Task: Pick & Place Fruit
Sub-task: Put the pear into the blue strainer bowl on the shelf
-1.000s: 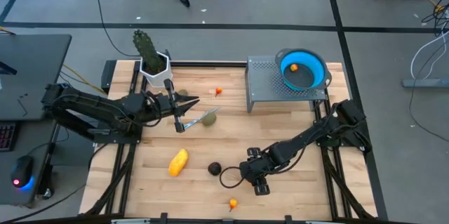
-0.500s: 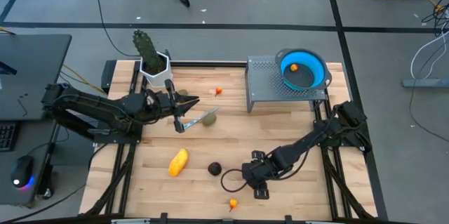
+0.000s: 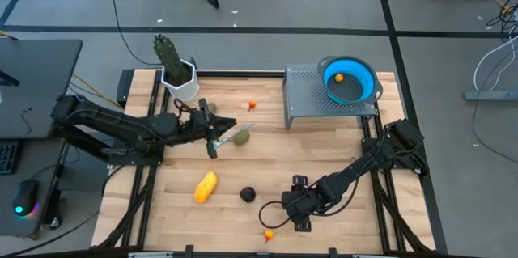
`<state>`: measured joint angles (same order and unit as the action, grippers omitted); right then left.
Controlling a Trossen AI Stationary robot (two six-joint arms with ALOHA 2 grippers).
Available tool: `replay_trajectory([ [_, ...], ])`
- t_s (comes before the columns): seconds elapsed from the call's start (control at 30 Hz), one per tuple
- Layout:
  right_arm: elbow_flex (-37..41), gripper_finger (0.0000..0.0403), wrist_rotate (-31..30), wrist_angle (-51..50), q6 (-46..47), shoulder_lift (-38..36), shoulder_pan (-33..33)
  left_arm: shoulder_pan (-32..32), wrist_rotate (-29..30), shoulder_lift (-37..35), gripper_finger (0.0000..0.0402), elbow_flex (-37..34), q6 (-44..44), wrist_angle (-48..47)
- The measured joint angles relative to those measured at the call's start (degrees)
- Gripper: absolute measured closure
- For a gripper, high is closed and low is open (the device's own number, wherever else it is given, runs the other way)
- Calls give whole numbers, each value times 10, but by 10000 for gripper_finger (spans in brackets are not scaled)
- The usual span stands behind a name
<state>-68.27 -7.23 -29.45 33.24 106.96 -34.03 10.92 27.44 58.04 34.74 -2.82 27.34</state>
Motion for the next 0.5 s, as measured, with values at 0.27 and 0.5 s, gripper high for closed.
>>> replay_trajectory([
  [0.27,47,142,-4,31,34,3,-11,2,1,38,356,0,-47,19],
  [0.5,67,142,-25,53,41,3,-15,13,0,40,356,0,-55,31],
])
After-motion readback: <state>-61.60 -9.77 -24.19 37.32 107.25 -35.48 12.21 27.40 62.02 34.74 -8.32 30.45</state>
